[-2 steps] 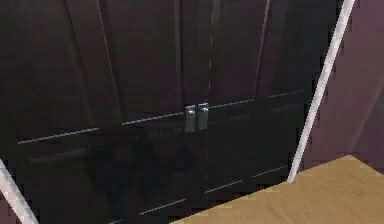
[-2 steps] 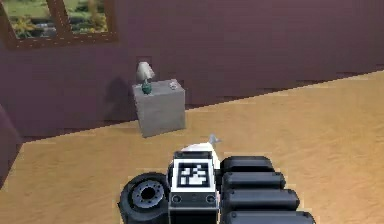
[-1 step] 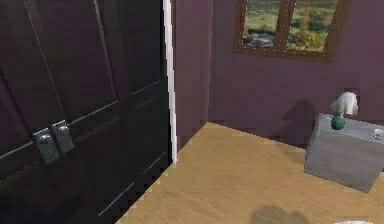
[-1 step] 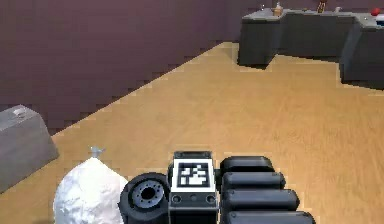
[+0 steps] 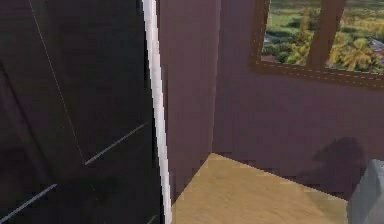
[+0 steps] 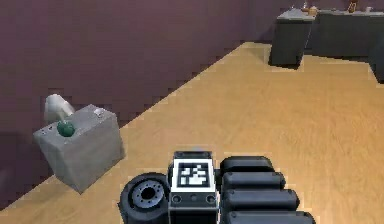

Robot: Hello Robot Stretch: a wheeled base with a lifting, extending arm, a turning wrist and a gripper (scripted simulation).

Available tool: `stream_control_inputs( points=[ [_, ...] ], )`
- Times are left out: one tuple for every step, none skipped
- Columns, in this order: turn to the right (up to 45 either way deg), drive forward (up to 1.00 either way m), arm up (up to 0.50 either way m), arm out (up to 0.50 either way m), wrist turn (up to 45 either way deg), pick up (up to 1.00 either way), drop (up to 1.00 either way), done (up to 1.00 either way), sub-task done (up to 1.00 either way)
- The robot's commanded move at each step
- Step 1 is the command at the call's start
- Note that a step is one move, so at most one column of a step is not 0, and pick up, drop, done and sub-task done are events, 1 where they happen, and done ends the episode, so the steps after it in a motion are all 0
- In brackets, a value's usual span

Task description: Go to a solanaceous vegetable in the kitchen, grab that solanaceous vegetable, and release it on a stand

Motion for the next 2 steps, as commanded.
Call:
stream_control_inputs(
  points=[
    [27.0, 0.00, 0.00, 0.00, 0.0, 0.00, 0.00, 0.00, 0.00],
    [0.0, 0.75, 0.00, 0.00, 0.0, 0.00, 0.00, 0.00, 0.00]
  ],
)
